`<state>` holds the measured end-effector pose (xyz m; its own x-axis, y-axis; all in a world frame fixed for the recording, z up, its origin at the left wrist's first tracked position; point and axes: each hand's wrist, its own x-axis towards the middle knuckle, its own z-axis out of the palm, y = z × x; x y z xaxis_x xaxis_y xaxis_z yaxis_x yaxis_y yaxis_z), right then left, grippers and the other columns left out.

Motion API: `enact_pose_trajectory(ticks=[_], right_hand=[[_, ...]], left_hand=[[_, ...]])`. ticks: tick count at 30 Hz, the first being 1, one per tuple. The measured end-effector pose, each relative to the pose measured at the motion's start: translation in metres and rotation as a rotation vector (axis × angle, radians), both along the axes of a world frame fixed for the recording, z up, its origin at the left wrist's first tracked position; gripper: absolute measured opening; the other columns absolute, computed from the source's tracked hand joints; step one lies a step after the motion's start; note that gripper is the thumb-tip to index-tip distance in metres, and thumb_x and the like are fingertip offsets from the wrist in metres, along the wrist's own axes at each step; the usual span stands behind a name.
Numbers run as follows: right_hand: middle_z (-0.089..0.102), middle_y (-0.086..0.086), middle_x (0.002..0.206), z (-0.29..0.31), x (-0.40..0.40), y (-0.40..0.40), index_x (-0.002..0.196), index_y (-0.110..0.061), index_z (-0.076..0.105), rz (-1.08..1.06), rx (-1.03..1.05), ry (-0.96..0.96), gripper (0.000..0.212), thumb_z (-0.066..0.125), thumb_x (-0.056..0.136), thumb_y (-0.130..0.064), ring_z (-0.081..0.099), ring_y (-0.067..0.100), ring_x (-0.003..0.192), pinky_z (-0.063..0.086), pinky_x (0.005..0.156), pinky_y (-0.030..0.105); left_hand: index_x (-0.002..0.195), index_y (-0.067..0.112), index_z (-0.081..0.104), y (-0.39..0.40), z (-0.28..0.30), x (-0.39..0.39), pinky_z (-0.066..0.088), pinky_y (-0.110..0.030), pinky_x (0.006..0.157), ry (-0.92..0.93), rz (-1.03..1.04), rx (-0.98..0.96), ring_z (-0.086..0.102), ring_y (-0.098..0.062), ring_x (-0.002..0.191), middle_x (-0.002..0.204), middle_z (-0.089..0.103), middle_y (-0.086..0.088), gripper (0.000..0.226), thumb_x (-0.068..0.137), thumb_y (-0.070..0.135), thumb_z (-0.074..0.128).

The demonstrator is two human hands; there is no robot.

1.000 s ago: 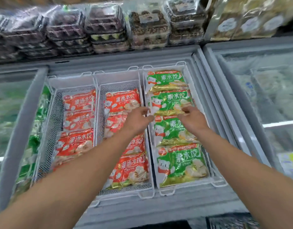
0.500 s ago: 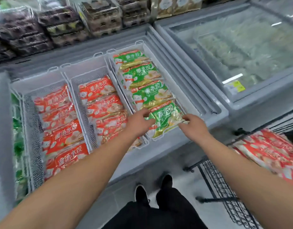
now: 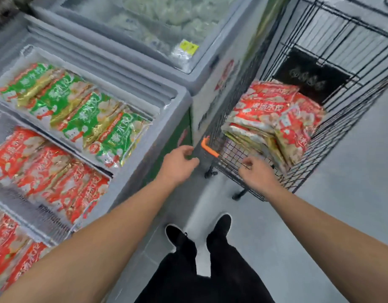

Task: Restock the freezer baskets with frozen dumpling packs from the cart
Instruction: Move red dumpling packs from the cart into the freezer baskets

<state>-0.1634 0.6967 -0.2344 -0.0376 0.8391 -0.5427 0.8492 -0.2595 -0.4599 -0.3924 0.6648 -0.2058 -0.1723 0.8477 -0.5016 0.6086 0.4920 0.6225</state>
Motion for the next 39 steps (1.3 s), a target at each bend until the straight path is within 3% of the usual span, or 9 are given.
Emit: enact_pose_trajectory(ticks=[6, 10, 14, 18, 24, 28, 33, 39], right_hand=[[0.066, 0.008, 0.113, -0.033, 0.083, -0.014, 0.122, -0.009, 0.064, -0.079, -0.073, -0.026, 0.035, 0.059, 0.089, -0.021, 0.06, 0.026, 0.101, 0.045, 0.085, 0.031], [0.055, 0.013, 0.138, -0.058, 0.115, -0.025, 0.137, -0.01, 0.054, -0.02, -0.152, -0.055, 0.047, 0.057, 0.091, -0.023, 0.051, 0.03, 0.127, 0.043, 0.101, 0.034], [0.05, 0.013, 0.143, -0.078, 0.124, -0.042, 0.145, -0.013, 0.045, 0.036, -0.22, -0.024, 0.058, 0.056, 0.089, -0.023, 0.046, 0.03, 0.131, 0.041, 0.106, 0.034], [0.045, 0.009, 0.147, -0.087, 0.128, -0.055, 0.149, -0.017, 0.04, 0.013, -0.184, -0.015, 0.062, 0.056, 0.089, -0.022, 0.042, 0.028, 0.133, 0.038, 0.11, 0.037], [0.036, 0.003, 0.151, -0.09, 0.122, -0.07, 0.155, -0.027, 0.027, 0.046, -0.138, -0.116, 0.072, 0.057, 0.089, -0.027, 0.035, 0.028, 0.137, 0.036, 0.112, 0.04], [0.033, 0.004, 0.155, -0.094, 0.112, -0.084, 0.156, -0.029, 0.023, 0.057, -0.128, -0.223, 0.077, 0.057, 0.086, -0.027, 0.031, 0.027, 0.142, 0.031, 0.116, 0.043], [0.024, 0.005, 0.159, -0.098, 0.085, -0.111, 0.158, -0.027, 0.015, 0.1, -0.106, -0.319, 0.082, 0.057, 0.088, -0.027, 0.019, 0.024, 0.148, 0.025, 0.119, 0.045], [-0.01, 0.002, 0.166, -0.102, 0.055, -0.16, 0.157, -0.032, -0.01, 0.101, -0.203, -0.351, 0.095, 0.055, 0.088, -0.02, -0.008, 0.024, 0.153, 0.008, 0.124, 0.047]], left_hand=[[0.137, 0.019, 0.058, 0.03, -0.03, 0.084, 0.042, -0.029, 0.102, 0.091, -0.163, -0.038, 0.06, -0.024, 0.122, 0.136, 0.063, -0.003, 0.048, 0.09, 0.025, 0.064], [0.143, 0.015, 0.051, 0.049, -0.056, 0.125, 0.039, -0.034, 0.107, 0.179, -0.364, -0.084, 0.053, -0.03, 0.13, 0.141, 0.058, -0.011, 0.055, 0.091, 0.025, 0.063], [0.145, 0.01, 0.046, 0.061, -0.091, 0.134, 0.031, -0.043, 0.116, 0.351, -0.668, -0.072, 0.04, -0.033, 0.139, 0.147, 0.049, -0.014, 0.061, 0.09, 0.031, 0.062], [0.154, 0.024, 0.029, 0.064, -0.11, 0.131, 0.023, -0.056, 0.119, 0.563, -0.932, -0.179, 0.016, -0.035, 0.15, 0.16, 0.028, -0.008, 0.071, 0.091, 0.043, 0.057], [0.159, 0.032, 0.006, 0.054, -0.117, 0.122, 0.008, -0.063, 0.12, 0.626, -1.05, -0.215, -0.005, -0.033, 0.154, 0.166, 0.009, -0.003, 0.081, 0.093, 0.037, 0.055], [0.158, 0.034, 0.006, 0.047, -0.117, 0.115, 0.005, -0.063, 0.12, 0.647, -1.095, -0.152, -0.004, -0.038, 0.153, 0.165, 0.011, -0.003, 0.083, 0.092, 0.032, 0.054], [0.158, 0.033, -0.001, 0.02, -0.122, 0.094, 0.003, -0.066, 0.119, 0.617, -1.07, -0.162, -0.016, -0.044, 0.15, 0.167, 0.0, 0.001, 0.09, 0.09, 0.038, 0.058], [0.159, 0.033, -0.003, -0.012, -0.125, 0.069, 0.003, -0.065, 0.12, 0.551, -1.09, -0.202, -0.02, -0.043, 0.149, 0.167, -0.004, 0.003, 0.095, 0.089, 0.044, 0.06]])
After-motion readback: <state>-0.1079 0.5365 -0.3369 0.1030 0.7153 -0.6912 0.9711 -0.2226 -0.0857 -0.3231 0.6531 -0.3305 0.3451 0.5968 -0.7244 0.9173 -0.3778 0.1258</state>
